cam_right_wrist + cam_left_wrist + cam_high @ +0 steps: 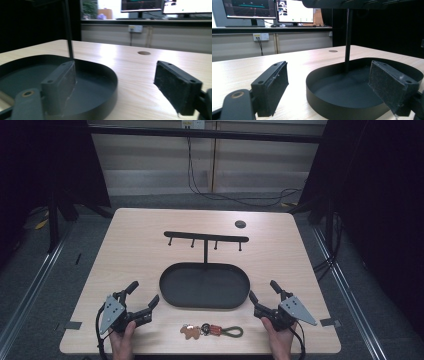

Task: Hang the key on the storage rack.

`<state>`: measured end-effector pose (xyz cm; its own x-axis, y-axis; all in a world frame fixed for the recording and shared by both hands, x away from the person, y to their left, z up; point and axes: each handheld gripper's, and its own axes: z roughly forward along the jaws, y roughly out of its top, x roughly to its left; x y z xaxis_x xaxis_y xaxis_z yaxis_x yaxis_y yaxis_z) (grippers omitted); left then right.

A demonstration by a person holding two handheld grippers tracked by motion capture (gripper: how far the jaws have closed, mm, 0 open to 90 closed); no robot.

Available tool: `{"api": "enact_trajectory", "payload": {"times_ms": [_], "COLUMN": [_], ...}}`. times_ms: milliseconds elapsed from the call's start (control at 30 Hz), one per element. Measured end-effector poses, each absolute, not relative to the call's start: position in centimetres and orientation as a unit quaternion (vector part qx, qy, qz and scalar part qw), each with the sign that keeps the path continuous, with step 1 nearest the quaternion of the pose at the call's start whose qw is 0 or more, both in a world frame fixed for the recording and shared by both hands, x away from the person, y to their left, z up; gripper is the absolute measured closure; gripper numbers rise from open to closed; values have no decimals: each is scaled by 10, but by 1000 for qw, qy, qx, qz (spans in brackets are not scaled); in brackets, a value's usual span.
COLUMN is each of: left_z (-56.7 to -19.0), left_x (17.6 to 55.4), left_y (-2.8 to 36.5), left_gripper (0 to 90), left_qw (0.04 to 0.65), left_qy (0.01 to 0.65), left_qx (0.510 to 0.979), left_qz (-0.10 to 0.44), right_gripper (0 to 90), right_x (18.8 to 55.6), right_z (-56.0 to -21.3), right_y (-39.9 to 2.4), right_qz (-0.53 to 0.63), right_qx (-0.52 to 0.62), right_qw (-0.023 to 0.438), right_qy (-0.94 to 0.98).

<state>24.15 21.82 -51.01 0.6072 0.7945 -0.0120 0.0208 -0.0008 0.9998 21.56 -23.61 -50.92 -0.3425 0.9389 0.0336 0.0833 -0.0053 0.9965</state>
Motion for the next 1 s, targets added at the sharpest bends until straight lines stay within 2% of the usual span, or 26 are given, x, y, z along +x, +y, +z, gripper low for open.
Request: {"api": "enact_trajectory", "payload": {"times_ms": [200,233,333,367,467,533,567,600,767,900,933,967,1000], "left_z": [-510,-510,-510,-510,-510,-510,-510,-510,-510,-510,-510,-510,-510], "left_x": [242,242,242,242,242,242,242,242,242,242,243,243,242], "left_y": [219,219,219,219,219,218,218,218,218,218,219,219,218], "left_gripper": [154,154,154,154,154,157,159,165,205,201,201,202,202], "left_qw": [634,635,635,631,629,631,631,631,631,633,628,628,630], "left_qy": [313,312,312,314,316,320,319,319,318,318,318,318,319], "left_qx": [640,640,640,639,640,635,636,636,638,637,640,640,638], "left_qz": [301,300,300,306,309,309,309,309,305,305,308,308,306], "right_gripper": [242,322,354,380,418,403,389,389,443,449,454,479,478], "right_x": [219,220,221,223,223,225,230,230,235,241,243,248,249], "right_z": [-507,-506,-504,-498,-491,-484,-477,-477,-464,-458,-457,-453,-451], "right_y": [-234,-233,-230,-227,-224,-221,-220,-220,-217,-216,-216,-215,-215], "right_qz": [554,551,547,538,537,523,509,509,513,515,516,508,501], "right_qx": [439,442,437,435,429,423,430,430,423,415,417,420,420], "right_qw": [345,324,308,288,284,281,256,256,233,222,212,179,176], "right_qy": [617,629,644,663,668,685,700,700,710,717,718,731,736]}}
